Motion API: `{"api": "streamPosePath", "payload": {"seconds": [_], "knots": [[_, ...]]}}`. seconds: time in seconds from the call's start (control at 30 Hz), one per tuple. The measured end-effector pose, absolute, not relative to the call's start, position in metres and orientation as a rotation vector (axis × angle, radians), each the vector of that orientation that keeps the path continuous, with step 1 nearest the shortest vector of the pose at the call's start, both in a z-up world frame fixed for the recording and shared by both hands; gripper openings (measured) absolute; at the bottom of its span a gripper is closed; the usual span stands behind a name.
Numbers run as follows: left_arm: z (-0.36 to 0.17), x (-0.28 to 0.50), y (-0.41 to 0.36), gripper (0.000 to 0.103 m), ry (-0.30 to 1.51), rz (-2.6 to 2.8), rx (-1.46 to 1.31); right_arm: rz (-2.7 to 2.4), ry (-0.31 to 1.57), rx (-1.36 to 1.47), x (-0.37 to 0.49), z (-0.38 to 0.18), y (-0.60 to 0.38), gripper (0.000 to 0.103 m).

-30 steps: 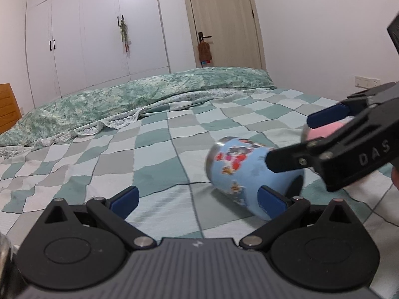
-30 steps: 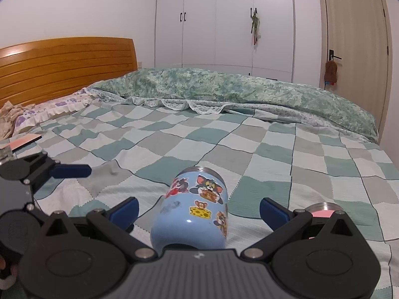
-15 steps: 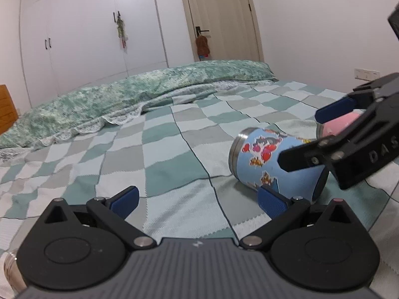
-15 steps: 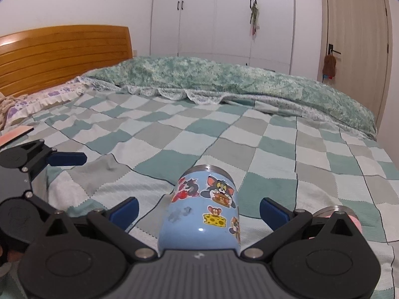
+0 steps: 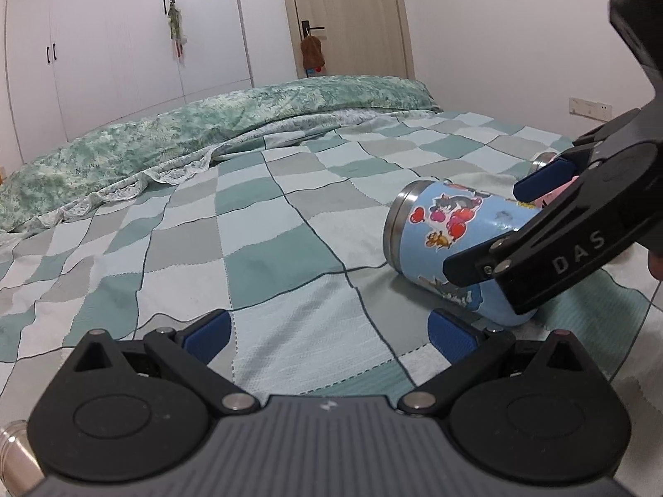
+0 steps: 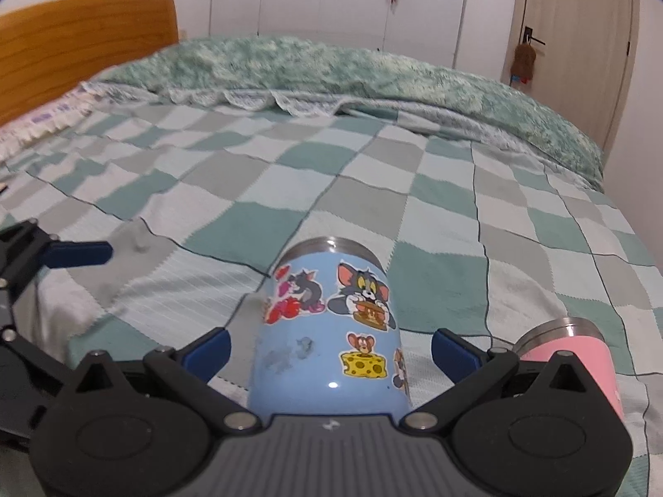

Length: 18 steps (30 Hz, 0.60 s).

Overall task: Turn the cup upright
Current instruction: 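Close the right gripper around the body of the blue cup, then lift the blue cup with the right gripper and carry it toward the left gripper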

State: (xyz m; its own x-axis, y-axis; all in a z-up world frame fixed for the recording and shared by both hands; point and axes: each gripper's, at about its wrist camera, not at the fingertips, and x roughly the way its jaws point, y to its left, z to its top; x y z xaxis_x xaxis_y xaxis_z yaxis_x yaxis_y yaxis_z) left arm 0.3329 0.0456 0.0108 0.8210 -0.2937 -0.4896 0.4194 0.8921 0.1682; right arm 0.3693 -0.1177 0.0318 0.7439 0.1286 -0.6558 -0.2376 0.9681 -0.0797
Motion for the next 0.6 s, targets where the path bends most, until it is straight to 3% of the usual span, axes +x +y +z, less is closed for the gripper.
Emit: {"api": "streamPosePath", "payload": {"seconds": [0.27, 0.4, 0.6], "knots": [[0.006, 0.337, 0.047, 0.103, 0.486, -0.390, 0.295, 0.205, 0.807, -0.124, 0.389, 0.020, -0.121, 0.097], [0.006, 0.337, 0.047, 0.103, 0.484, -0.392, 0.291, 0.222, 0.854, -0.113, 0.395, 0.014, -0.123, 0.083], [0.005, 0.337, 0.048, 0.103, 0.482, -0.393, 0.289, 0.224, 0.848, -0.066, 0.394, 0.016, -0.129, 0.083]]}}
